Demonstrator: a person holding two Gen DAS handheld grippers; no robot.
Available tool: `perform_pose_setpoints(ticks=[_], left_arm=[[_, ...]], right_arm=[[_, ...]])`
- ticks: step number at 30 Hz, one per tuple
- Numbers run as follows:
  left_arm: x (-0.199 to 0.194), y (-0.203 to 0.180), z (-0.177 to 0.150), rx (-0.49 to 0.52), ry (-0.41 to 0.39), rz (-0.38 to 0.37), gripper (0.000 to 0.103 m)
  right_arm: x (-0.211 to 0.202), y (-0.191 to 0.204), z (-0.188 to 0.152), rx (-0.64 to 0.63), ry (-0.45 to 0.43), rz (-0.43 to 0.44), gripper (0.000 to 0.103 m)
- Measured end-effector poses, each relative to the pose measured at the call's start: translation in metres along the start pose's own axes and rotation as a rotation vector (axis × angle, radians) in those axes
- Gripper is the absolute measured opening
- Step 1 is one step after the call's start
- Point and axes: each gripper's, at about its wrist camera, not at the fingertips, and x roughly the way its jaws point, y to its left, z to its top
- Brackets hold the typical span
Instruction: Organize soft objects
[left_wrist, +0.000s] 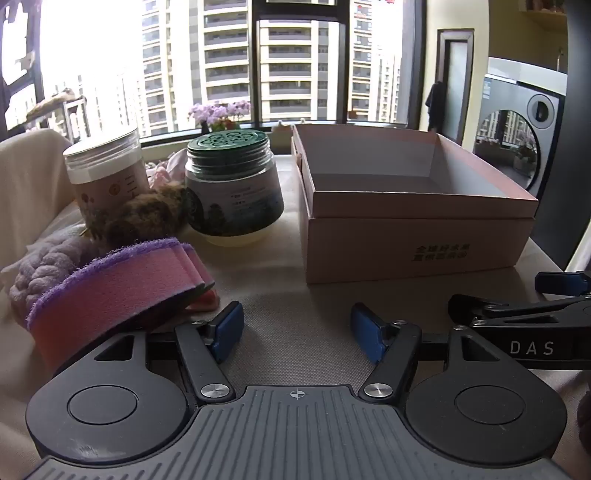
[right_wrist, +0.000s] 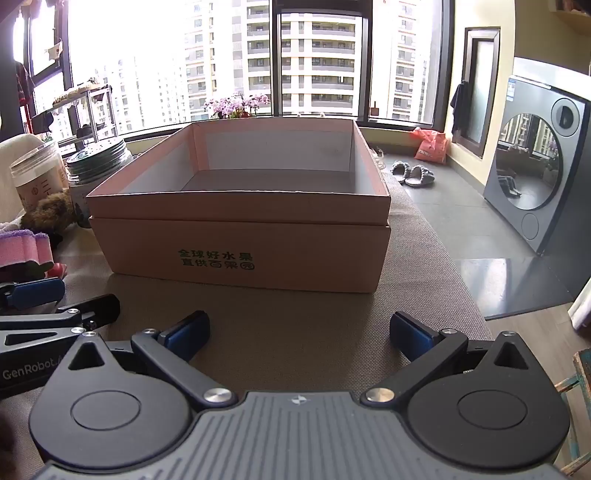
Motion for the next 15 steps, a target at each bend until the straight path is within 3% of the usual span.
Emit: perform_pose_setpoints(ticks=[15], left_arm=[[-0.0001, 0.0002, 0.0, -0.004, -0.001, -0.003, 0.072]], right_arm=[[0.0, -0.0003, 0.0, 0.002, 0.0, 0.001, 0.103]])
